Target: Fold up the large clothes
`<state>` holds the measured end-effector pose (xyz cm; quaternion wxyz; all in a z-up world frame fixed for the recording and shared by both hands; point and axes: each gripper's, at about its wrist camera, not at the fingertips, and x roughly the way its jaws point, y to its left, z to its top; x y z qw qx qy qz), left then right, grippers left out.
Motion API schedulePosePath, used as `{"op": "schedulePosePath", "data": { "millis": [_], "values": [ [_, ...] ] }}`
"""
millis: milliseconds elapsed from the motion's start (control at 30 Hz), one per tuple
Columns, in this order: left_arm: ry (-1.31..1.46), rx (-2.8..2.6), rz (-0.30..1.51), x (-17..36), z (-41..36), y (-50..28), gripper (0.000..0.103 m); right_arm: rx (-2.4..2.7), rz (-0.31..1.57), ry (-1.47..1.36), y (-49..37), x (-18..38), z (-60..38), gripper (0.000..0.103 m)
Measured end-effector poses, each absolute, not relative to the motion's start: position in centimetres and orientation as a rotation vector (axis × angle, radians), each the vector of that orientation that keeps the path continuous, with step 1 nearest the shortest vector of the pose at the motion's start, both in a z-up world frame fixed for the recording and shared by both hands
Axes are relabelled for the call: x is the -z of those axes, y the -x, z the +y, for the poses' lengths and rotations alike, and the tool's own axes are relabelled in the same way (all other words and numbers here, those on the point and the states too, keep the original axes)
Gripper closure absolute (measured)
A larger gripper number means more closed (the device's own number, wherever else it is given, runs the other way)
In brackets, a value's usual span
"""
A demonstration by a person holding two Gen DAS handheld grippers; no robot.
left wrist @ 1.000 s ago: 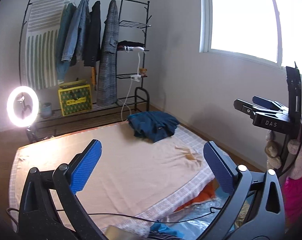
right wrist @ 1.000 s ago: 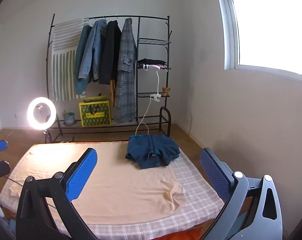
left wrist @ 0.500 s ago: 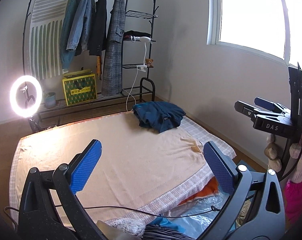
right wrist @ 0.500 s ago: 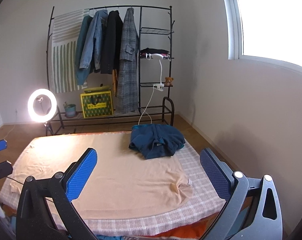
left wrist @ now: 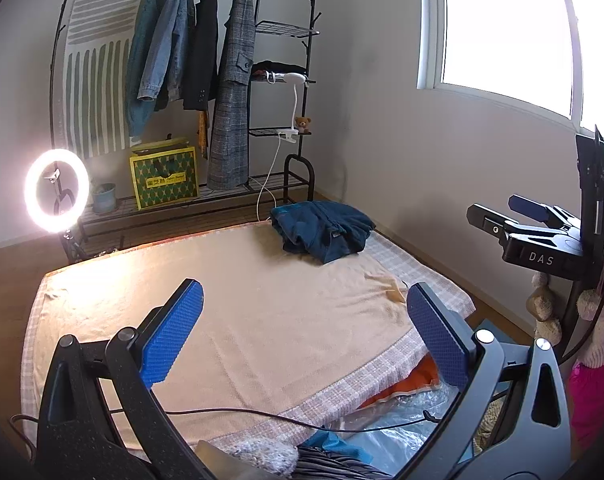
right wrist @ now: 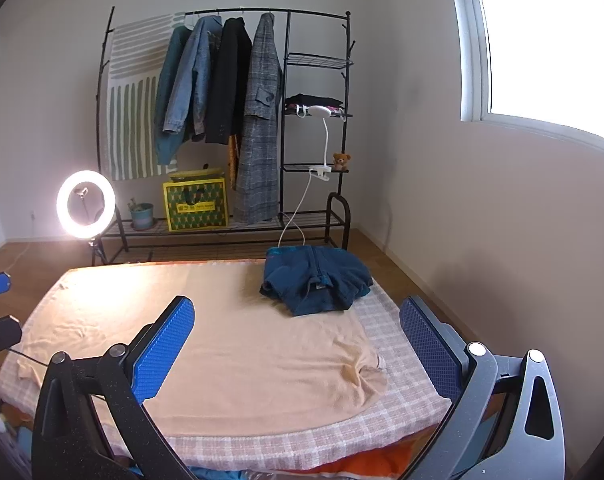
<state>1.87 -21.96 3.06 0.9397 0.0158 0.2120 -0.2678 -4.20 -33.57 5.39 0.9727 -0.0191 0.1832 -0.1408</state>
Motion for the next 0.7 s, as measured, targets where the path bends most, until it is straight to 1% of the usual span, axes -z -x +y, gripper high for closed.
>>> {"op": "schedulePosePath", "data": {
  "millis": [700],
  "values": [
    [-0.041,0.519,0.433,-2.95,-21.21,-1.79,0.0,0.266,0.382,0.062,3.34,-4.63,-33.18,0.001]
  ]
}}
